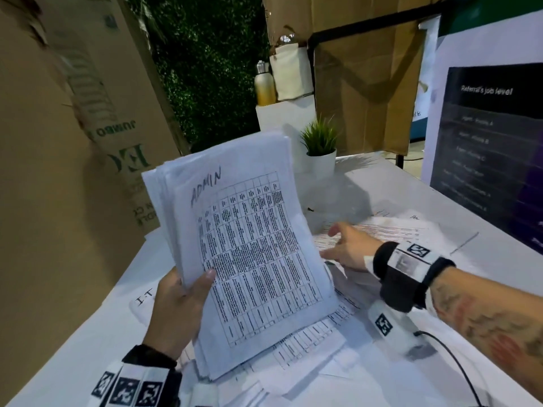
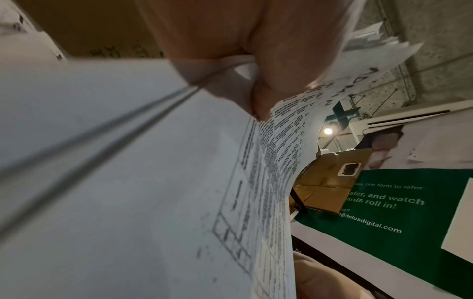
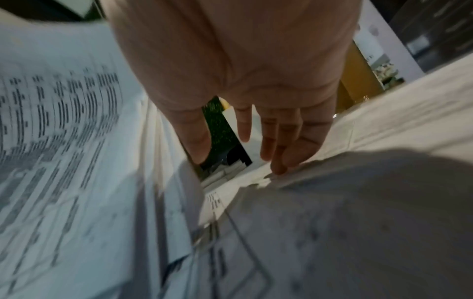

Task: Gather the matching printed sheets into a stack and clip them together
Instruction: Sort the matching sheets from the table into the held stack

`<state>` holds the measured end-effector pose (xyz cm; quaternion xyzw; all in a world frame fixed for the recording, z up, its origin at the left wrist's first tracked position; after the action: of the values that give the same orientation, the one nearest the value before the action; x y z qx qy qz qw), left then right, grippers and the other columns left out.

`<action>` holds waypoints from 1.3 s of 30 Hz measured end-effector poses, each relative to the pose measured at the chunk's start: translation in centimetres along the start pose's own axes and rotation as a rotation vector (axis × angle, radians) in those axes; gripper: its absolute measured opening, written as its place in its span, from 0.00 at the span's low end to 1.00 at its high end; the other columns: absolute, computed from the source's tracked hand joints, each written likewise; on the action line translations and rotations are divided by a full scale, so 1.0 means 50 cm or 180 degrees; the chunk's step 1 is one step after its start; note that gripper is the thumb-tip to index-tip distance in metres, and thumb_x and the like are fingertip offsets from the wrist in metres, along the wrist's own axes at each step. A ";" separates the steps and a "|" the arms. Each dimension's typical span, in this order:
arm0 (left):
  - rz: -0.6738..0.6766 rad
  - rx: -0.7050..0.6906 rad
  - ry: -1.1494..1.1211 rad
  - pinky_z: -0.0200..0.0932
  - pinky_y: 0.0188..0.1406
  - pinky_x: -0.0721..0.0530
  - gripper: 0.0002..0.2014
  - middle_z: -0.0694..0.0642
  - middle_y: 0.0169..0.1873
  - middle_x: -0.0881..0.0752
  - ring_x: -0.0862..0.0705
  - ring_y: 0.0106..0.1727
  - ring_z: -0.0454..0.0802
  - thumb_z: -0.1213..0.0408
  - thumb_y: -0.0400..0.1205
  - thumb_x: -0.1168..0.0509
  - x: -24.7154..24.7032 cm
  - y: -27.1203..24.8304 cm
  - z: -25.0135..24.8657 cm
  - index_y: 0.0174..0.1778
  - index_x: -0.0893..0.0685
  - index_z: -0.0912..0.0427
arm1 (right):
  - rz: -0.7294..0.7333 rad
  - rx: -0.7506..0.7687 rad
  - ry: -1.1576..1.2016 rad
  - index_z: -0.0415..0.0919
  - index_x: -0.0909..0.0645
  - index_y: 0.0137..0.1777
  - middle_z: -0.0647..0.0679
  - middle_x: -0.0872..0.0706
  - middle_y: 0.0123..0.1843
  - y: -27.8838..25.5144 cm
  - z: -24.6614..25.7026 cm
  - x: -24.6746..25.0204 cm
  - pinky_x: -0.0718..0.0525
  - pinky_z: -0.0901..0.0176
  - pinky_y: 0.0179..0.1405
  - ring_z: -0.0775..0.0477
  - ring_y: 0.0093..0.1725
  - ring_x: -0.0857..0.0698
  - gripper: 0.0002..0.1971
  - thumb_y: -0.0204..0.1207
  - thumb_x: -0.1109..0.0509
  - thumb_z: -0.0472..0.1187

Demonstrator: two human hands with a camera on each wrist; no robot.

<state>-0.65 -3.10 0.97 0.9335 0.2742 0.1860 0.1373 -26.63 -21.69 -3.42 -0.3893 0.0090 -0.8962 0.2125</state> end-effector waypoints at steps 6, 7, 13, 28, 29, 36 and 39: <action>-0.0011 -0.0007 0.0097 0.40 0.28 0.28 0.11 0.54 0.23 0.24 0.26 0.28 0.51 0.66 0.85 0.33 -0.003 -0.001 -0.005 0.37 0.21 0.62 | 0.0209 -0.0091 -0.0774 0.39 0.28 0.73 0.41 0.20 0.70 0.017 0.013 -0.045 0.20 0.56 0.55 0.41 0.65 0.19 0.24 0.78 0.32 0.41; -0.0024 0.0009 0.0067 0.41 0.28 0.27 0.10 0.57 0.24 0.23 0.26 0.28 0.53 0.66 0.85 0.33 -0.002 -0.001 -0.003 0.38 0.21 0.63 | 0.0227 -0.0064 -0.0860 0.37 0.23 0.68 0.40 0.17 0.66 0.021 0.017 -0.049 0.19 0.57 0.53 0.41 0.62 0.17 0.19 0.79 0.34 0.41; -0.0314 0.0423 -0.0467 0.45 0.41 0.15 0.02 0.57 0.40 0.09 0.12 0.40 0.58 0.69 0.84 0.32 0.017 -0.002 0.027 0.48 0.14 0.60 | -0.0086 0.0669 -0.0282 0.44 0.19 0.40 0.44 0.11 0.44 0.007 0.060 -0.015 0.25 0.62 0.35 0.43 0.43 0.16 0.09 0.81 0.35 0.43; -0.0169 0.1034 -0.2231 0.50 0.47 0.07 0.12 0.58 0.54 0.06 0.06 0.52 0.55 0.72 0.87 0.40 -0.046 0.004 0.038 0.59 0.12 0.62 | 0.0567 0.0875 0.3157 0.41 0.18 0.63 0.40 0.08 0.56 -0.068 0.105 0.014 0.12 0.43 0.57 0.39 0.55 0.10 0.24 0.75 0.33 0.57; -0.0250 0.0931 -0.2070 0.49 0.48 0.07 0.12 0.58 0.54 0.06 0.06 0.52 0.55 0.72 0.87 0.39 -0.043 0.005 0.029 0.60 0.12 0.62 | 0.0495 0.1016 0.2919 0.40 0.17 0.62 0.43 0.07 0.52 -0.073 0.116 0.015 0.12 0.46 0.54 0.41 0.52 0.09 0.25 0.69 0.28 0.56; -0.0573 -0.0053 -0.1199 0.61 0.61 0.12 0.25 0.61 0.61 0.09 0.10 0.61 0.57 0.70 0.77 0.24 0.003 0.023 -0.065 0.71 0.19 0.63 | -0.0234 0.1581 0.2346 0.35 0.14 0.54 0.45 0.07 0.48 -0.089 0.162 0.072 0.11 0.54 0.50 0.48 0.49 0.08 0.19 0.64 0.19 0.40; -0.0222 -0.0087 -0.1470 0.56 0.61 0.14 0.28 0.56 0.59 0.07 0.10 0.63 0.58 0.74 0.71 0.20 -0.006 0.030 -0.088 0.68 0.17 0.61 | -0.0098 0.1698 0.2567 0.40 0.14 0.51 0.47 0.07 0.44 -0.103 0.168 0.080 0.10 0.54 0.50 0.52 0.47 0.08 0.20 0.57 0.20 0.42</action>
<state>-2.07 -3.78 5.36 0.9393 0.2650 -0.0337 0.2153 -25.08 -17.32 6.15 0.0572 -0.1452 -0.9498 0.2712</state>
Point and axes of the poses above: each hand's wrist, its own y-axis towards the middle knuckle, its own x-axis out of the back of the hand, z = x × y, the point moved 10 cm from there along y, towards the middle knuckle
